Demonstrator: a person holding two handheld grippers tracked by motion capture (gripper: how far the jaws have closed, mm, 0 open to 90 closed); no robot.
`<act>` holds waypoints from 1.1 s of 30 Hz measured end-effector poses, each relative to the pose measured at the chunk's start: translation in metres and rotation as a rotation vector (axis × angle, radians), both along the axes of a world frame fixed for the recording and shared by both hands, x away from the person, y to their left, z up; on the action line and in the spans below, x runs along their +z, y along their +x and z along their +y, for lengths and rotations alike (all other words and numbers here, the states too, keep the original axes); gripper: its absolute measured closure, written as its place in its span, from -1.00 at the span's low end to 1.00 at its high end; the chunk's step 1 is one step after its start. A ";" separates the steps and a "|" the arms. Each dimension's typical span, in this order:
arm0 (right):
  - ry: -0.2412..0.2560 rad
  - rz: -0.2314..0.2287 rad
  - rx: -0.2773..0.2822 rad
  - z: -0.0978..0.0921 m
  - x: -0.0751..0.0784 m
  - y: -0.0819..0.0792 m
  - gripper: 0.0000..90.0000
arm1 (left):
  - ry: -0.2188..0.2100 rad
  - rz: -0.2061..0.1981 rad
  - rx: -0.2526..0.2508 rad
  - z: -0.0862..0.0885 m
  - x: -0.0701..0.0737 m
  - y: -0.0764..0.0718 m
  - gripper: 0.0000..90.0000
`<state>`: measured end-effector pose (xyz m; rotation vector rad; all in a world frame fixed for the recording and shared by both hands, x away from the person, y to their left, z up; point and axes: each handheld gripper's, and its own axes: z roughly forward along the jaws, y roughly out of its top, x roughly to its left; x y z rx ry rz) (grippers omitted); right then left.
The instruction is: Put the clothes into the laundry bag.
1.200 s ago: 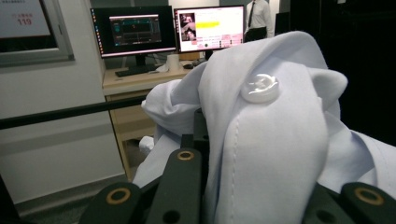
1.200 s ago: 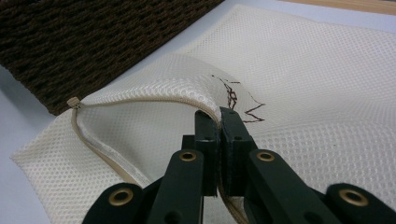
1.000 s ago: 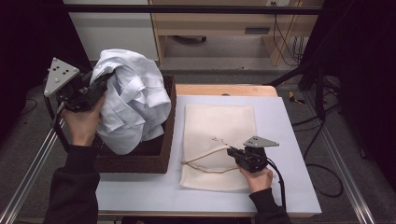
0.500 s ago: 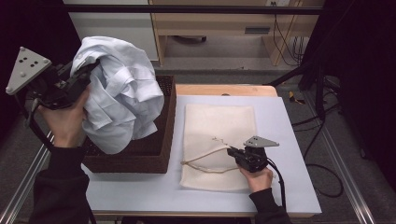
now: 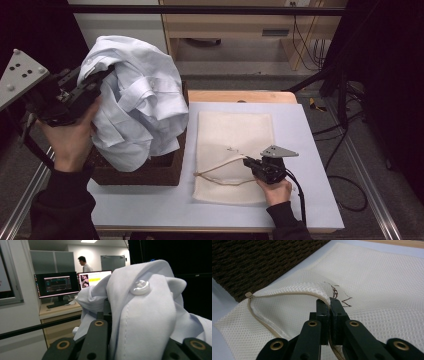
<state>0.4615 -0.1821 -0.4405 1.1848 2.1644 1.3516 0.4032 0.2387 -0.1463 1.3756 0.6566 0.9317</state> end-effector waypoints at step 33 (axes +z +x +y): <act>0.018 0.013 -0.072 -0.003 -0.013 0.021 0.94 | 0.003 0.062 -0.423 -0.106 -0.035 -0.033 0.80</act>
